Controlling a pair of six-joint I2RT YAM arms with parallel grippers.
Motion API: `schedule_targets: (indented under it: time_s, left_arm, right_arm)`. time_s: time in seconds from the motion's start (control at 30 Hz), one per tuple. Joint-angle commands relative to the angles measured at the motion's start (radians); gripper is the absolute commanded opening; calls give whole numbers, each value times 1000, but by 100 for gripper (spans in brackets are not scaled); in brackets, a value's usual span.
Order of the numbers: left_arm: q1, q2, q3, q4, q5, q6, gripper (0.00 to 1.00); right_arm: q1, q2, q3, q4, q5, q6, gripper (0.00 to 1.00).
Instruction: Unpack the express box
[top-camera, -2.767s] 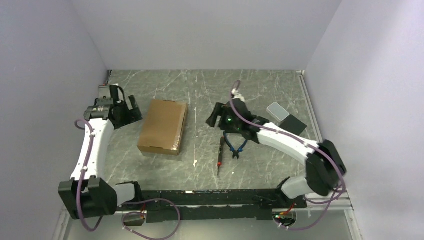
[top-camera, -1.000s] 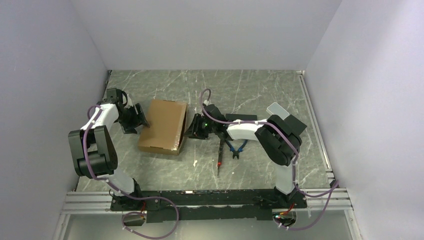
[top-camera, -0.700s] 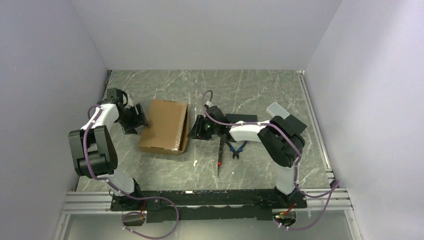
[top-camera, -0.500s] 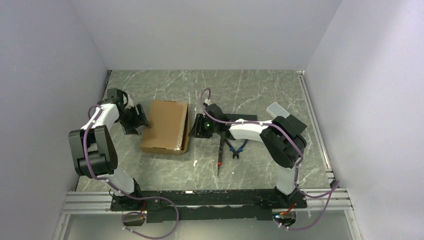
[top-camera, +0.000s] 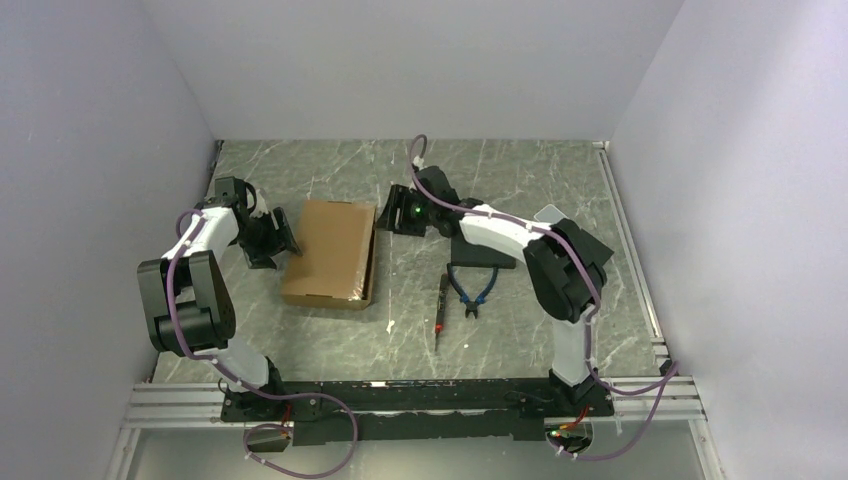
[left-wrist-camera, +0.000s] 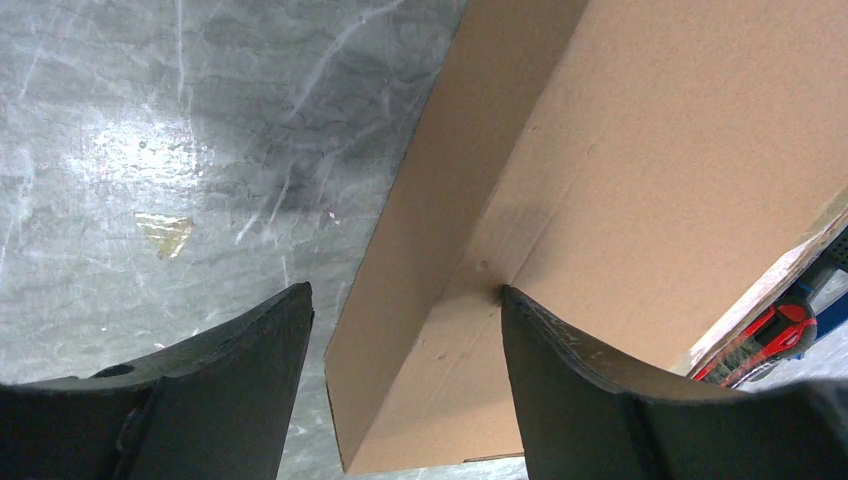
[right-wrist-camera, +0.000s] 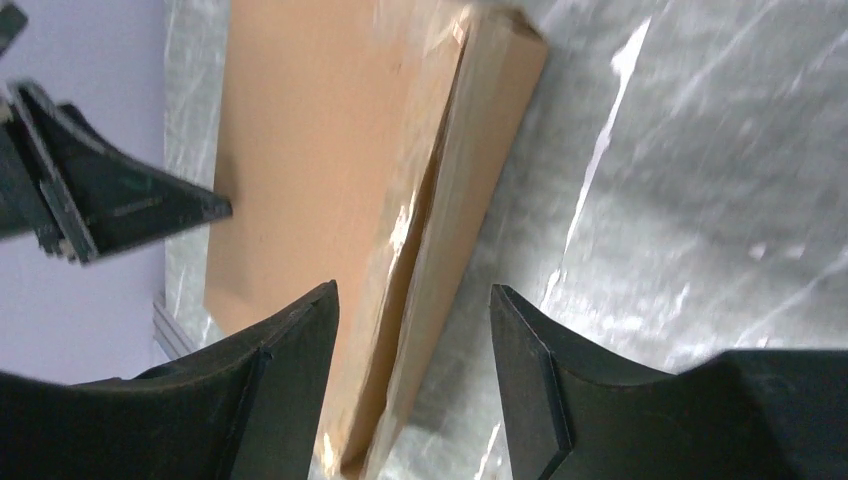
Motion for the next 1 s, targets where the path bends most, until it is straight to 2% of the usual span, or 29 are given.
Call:
schedule_targets:
  time_s: [0.0,0.37,0.67,0.97]
  left_arm:
    - [-4,17,0,4,-26,32,73]
    - [-6,17,3,5,-24,31,74]
    - [-6,20,5,6,-18,34,74]
    - [-6,42,14,-8,-41,30,74]
  right_arm:
    - [-38,107,122,18,-60,-8,61]
    - [-68,228,264,23,-85,-5,58]
    - [-74,272,287,28,-85,20,58]
    - [-104,273,248,29,-62,39,50]
